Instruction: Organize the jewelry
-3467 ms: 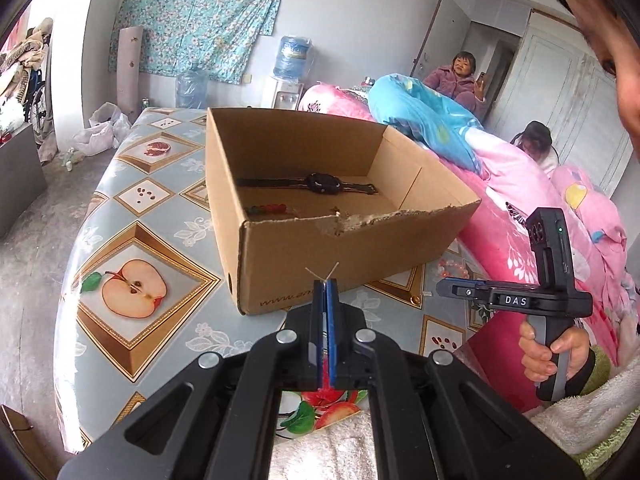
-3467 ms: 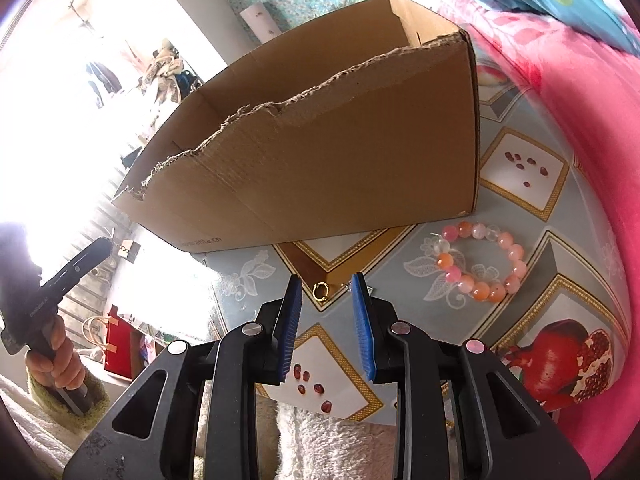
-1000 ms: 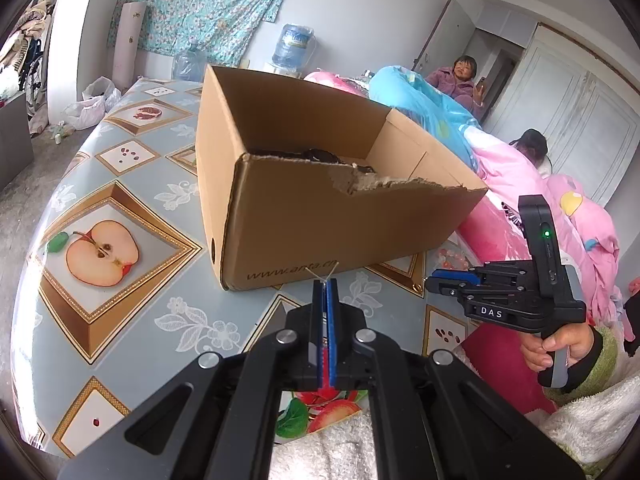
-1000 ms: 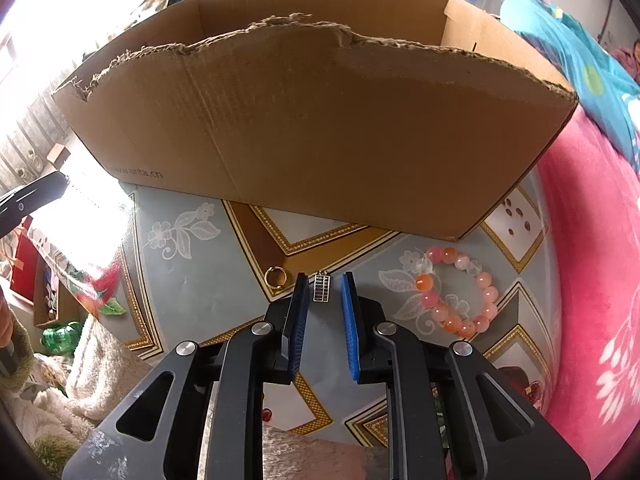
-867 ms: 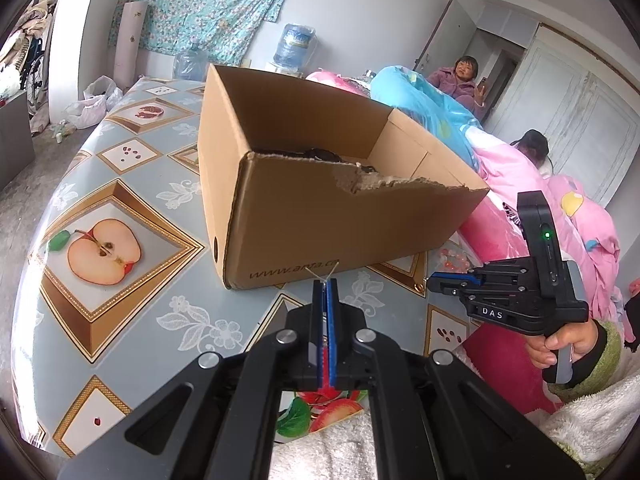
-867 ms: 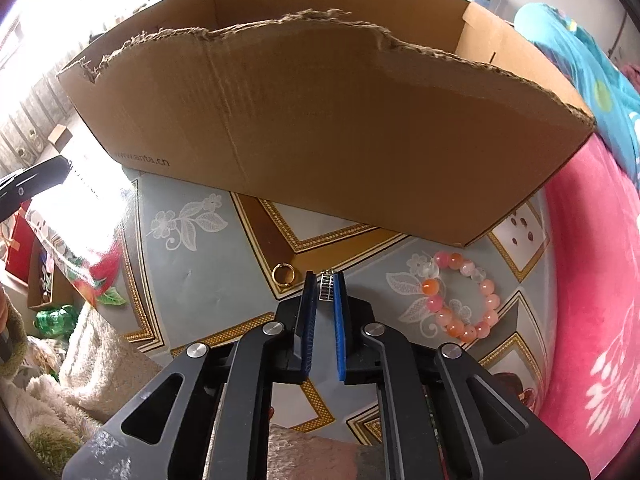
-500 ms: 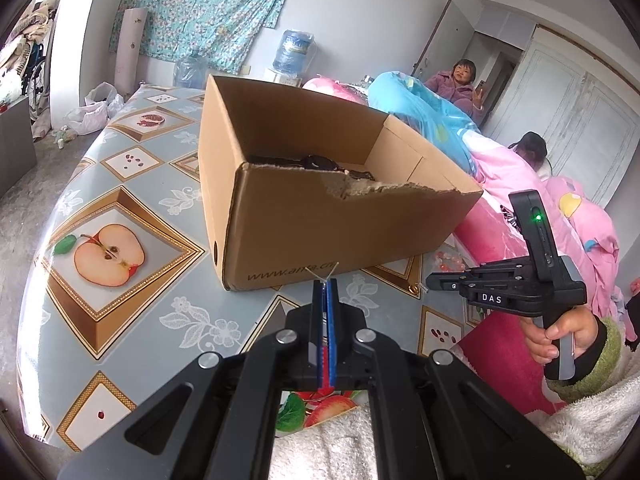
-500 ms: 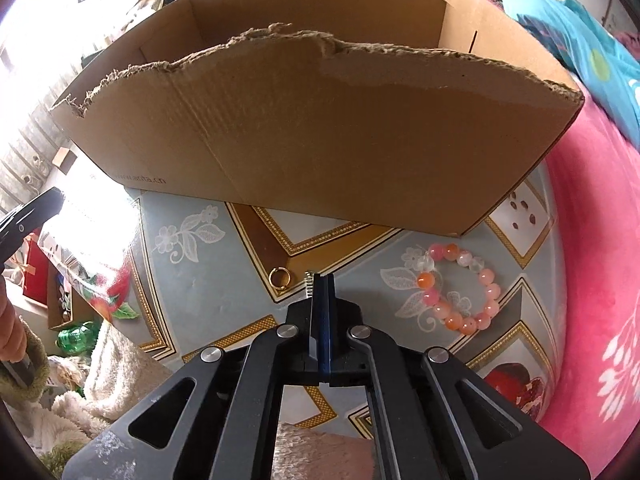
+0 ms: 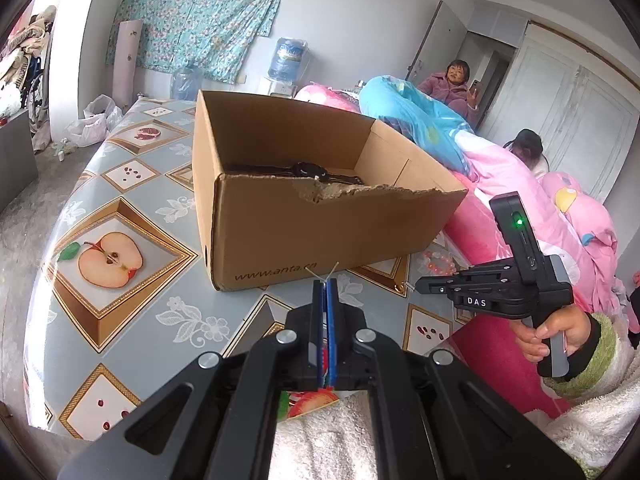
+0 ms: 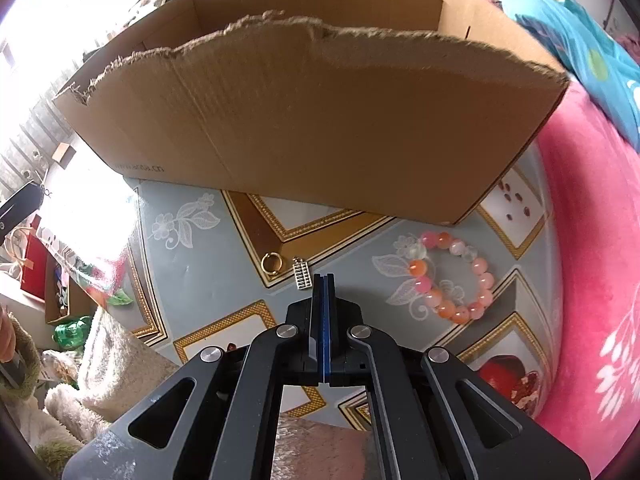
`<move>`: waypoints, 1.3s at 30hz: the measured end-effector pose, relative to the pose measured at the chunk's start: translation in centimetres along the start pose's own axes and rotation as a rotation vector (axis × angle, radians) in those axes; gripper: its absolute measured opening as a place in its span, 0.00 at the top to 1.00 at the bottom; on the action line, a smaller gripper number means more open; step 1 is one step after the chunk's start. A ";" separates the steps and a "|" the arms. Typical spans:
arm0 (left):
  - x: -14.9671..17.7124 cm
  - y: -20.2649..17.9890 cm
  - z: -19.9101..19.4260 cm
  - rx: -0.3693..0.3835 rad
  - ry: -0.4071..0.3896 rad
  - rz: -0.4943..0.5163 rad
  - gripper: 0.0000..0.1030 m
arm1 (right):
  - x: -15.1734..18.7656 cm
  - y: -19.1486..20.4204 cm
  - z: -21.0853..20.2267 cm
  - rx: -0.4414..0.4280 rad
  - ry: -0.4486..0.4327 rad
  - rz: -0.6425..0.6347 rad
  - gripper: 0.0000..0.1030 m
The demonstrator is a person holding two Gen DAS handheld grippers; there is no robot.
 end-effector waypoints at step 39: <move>1.7 1.1 2.0 0.008 0.047 -0.033 0.99 | -0.7 4.3 1.7 -0.358 0.161 -0.606 0.84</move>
Point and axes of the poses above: each gripper's, at about its wrist camera, not at the fingertips, and z roughly the way its jaws point, y to its left, x to its underside, the point moved 10 cm from there along z, roughly the way its jaws point, and after that the axes turned 15 degrees about -y, right-handed, at the moved point
